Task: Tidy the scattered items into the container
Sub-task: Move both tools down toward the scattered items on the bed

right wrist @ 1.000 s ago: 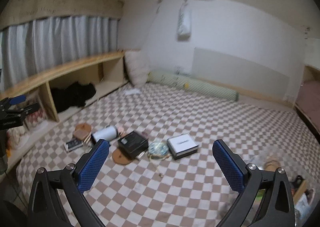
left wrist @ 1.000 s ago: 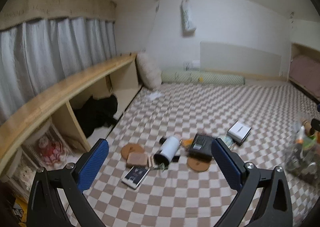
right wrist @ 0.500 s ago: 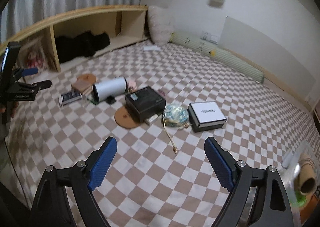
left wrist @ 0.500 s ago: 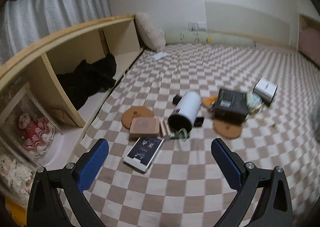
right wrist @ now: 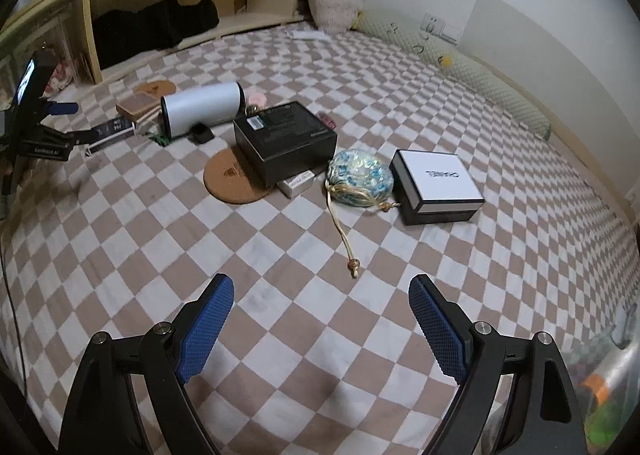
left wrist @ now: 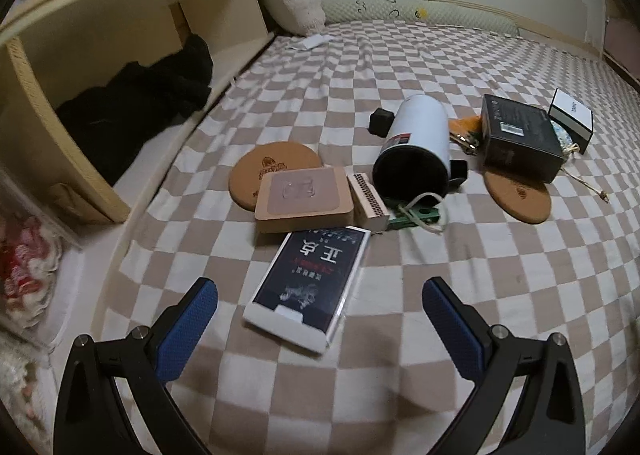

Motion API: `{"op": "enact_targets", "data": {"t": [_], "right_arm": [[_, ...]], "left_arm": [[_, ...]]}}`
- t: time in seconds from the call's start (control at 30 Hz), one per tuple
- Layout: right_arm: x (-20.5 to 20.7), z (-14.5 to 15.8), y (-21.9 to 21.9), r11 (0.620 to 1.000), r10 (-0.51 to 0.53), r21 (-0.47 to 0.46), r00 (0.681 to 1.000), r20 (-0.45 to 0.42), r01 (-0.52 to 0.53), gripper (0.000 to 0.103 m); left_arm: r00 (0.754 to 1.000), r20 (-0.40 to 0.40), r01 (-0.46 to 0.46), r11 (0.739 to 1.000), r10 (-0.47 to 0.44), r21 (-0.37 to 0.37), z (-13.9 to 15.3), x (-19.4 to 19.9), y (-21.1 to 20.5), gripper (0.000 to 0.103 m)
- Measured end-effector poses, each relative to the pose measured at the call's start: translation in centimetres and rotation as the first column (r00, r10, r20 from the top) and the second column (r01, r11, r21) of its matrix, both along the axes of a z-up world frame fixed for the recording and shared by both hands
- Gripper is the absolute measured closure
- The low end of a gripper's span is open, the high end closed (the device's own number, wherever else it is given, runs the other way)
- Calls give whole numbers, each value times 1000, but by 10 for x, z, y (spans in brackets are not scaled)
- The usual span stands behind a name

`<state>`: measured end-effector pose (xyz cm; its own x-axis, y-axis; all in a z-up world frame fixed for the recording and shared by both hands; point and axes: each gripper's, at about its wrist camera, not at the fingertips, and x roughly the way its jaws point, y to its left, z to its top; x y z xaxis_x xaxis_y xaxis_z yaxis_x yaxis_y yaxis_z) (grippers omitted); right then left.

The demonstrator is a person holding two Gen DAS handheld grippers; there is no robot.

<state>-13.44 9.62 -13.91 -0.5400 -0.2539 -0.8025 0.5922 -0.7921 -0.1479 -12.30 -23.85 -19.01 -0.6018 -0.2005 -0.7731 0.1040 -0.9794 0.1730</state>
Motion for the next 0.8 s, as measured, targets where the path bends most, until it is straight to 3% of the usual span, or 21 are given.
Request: {"op": "enact_targets", "data": {"t": [0.37, 0.5, 0.6, 0.8], "right_arm": [[-45, 7, -53, 992, 74, -109, 996, 55, -67, 14], [-57, 13, -87, 981, 126, -152, 991, 43, -118, 14], [-64, 16, -111, 971, 172, -173, 984, 36, -164, 14], [-76, 12, -156, 951, 252, -197, 967, 36, -240, 14]], "left_arm": [[998, 51, 43, 994, -48, 101, -33, -23, -13, 0], [998, 29, 48, 997, -50, 68, -37, -21, -8, 1], [999, 8, 45, 995, -46, 84, -36, -20, -11, 1], [1000, -27, -10, 993, 13, 115, -33, -15, -24, 23]]}}
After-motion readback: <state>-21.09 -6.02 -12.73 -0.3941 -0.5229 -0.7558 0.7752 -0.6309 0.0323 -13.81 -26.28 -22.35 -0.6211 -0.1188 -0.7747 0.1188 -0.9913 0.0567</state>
